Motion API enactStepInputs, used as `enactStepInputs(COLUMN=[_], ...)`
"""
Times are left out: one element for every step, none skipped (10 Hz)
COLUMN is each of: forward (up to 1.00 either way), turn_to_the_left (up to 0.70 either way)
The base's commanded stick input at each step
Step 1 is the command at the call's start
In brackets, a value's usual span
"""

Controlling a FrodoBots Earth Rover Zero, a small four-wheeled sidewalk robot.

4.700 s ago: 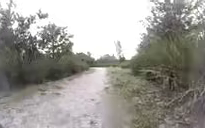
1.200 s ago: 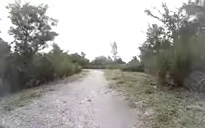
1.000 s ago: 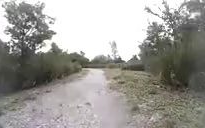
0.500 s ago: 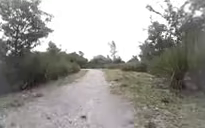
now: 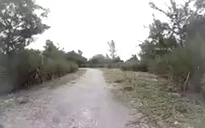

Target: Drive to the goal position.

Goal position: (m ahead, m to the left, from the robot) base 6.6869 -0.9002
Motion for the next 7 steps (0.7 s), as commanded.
enactStepInputs(forward=[0.70, 0.70, 0.70, 0.70, 0.70, 0.70, 0.70], turn_to_the_left=[0.00, 0.00, 0.00, 0.00, 0.00, 0.00, 0.00])
